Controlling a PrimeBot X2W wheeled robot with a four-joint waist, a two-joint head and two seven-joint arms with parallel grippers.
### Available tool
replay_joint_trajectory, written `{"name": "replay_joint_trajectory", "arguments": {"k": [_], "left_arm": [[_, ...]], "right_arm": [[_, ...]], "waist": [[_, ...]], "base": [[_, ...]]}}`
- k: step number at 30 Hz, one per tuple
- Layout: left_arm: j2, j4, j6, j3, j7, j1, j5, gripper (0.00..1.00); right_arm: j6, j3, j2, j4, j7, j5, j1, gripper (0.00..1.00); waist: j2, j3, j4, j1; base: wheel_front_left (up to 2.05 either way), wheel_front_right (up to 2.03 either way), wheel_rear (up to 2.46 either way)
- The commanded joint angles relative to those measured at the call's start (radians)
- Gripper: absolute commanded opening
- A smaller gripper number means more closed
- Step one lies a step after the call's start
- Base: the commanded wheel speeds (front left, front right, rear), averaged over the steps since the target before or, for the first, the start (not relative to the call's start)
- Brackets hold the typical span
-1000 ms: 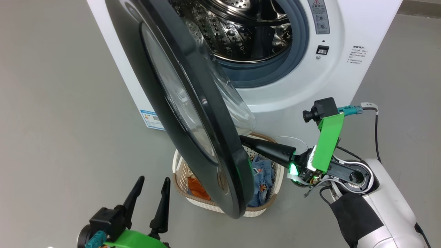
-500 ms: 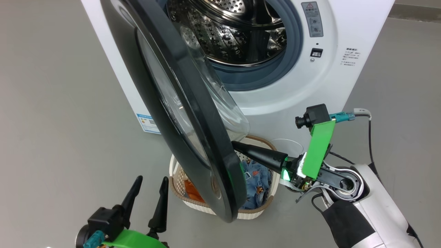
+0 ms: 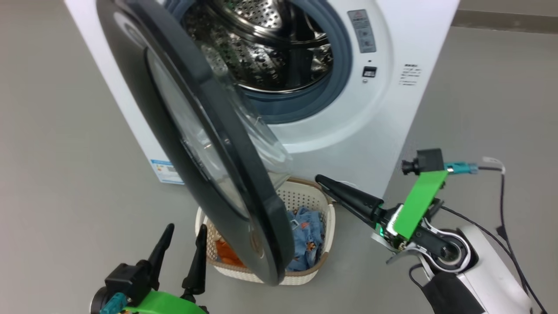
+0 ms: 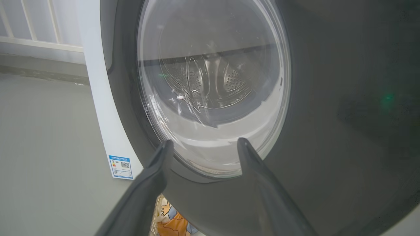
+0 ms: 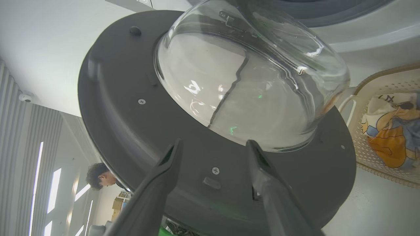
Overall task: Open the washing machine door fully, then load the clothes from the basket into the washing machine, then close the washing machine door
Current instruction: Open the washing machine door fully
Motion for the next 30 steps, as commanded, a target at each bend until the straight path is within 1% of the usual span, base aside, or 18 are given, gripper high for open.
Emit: {"name": "replay_joint_trajectory", "arguments": {"k": [1,7,15,26,27,30], "left_arm": [[0.012,-0.019,-0.003,0.040,-0.006,-0.006,0.012,1.00],[0.012,-0.023,-0.003,0.065,-0.006,0.013,0.020,1.00],[0.016,-0.033,-0.003,0.093,-0.006,0.034,0.026,1.00],[0.026,-0.045,-0.003,0.125,-0.006,0.056,0.027,1.00],[0.026,-0.045,-0.003,0.125,-0.006,0.056,0.027,1.00],[0.026,-0.048,-0.003,0.131,-0.006,0.058,0.029,1.00]], "right_arm": [[0.002,0.017,0.000,-0.031,-0.021,-0.008,0.011,1.00],[0.002,0.026,-0.051,-0.041,-0.113,-0.020,0.063,1.00],[0.002,0.080,-0.132,-0.051,-0.254,-0.049,0.148,1.00],[0.002,0.120,-0.230,-0.042,-0.437,-0.041,0.237,1.00],[0.002,0.120,-0.230,-0.042,-0.437,-0.041,0.237,1.00],[0.002,0.129,-0.255,-0.041,-0.497,-0.047,0.249,1.00]], "waist": [[0.0000,-0.014,-0.025,0.0000],[0.0000,-0.030,-0.067,0.0000],[0.0000,-0.042,-0.110,0.0000],[0.0000,-0.050,-0.146,0.0000],[0.0000,-0.050,-0.146,0.0000],[0.0000,-0.051,-0.150,0.0000]], "base": [[0.00,0.00,0.00],[0.00,0.00,0.00],[0.00,0.00,0.00],[0.00,0.00,0.00],[0.00,0.00,0.00],[0.00,0.00,0.00]]}}
